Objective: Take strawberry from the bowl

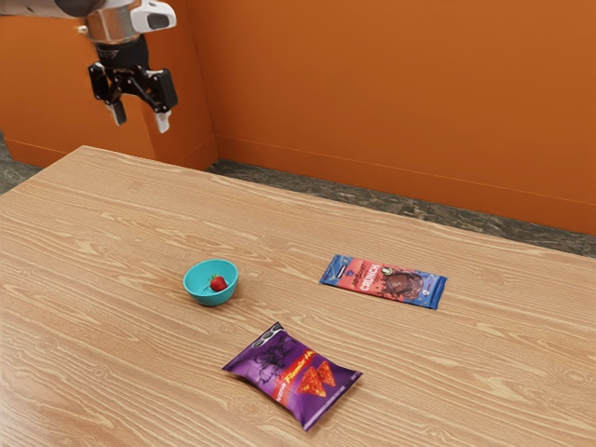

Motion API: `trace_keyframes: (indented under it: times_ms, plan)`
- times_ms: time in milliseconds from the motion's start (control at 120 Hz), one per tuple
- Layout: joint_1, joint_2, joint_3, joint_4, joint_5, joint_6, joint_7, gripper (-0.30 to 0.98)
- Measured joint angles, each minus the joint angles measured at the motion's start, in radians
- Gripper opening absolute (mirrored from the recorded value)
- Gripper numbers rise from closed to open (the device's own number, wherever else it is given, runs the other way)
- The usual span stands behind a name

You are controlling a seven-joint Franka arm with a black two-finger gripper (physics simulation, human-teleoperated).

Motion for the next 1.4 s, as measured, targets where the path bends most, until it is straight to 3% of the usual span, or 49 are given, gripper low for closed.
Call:
trace_keyframes:
  times_ms: [300, 525, 817, 1133, 1400]
  plan:
    - [-0.005, 0.088, -0.005, 0.040, -0.002, 0.027, 0.009, 0.67]
    - [-0.041, 0.235, -0.009, -0.107, -0.036, 0.259, 0.014, 0.67]
    - [-0.058, 0.345, -0.010, -0.164, -0.060, 0.466, 0.017, 0.67]
    - [-0.066, 0.269, 0.004, -0.375, -0.100, 0.656, -0.007, 0.67]
    - [-0.074, 0.213, 0.019, -0.459, -0.124, 0.723, -0.299, 0.67]
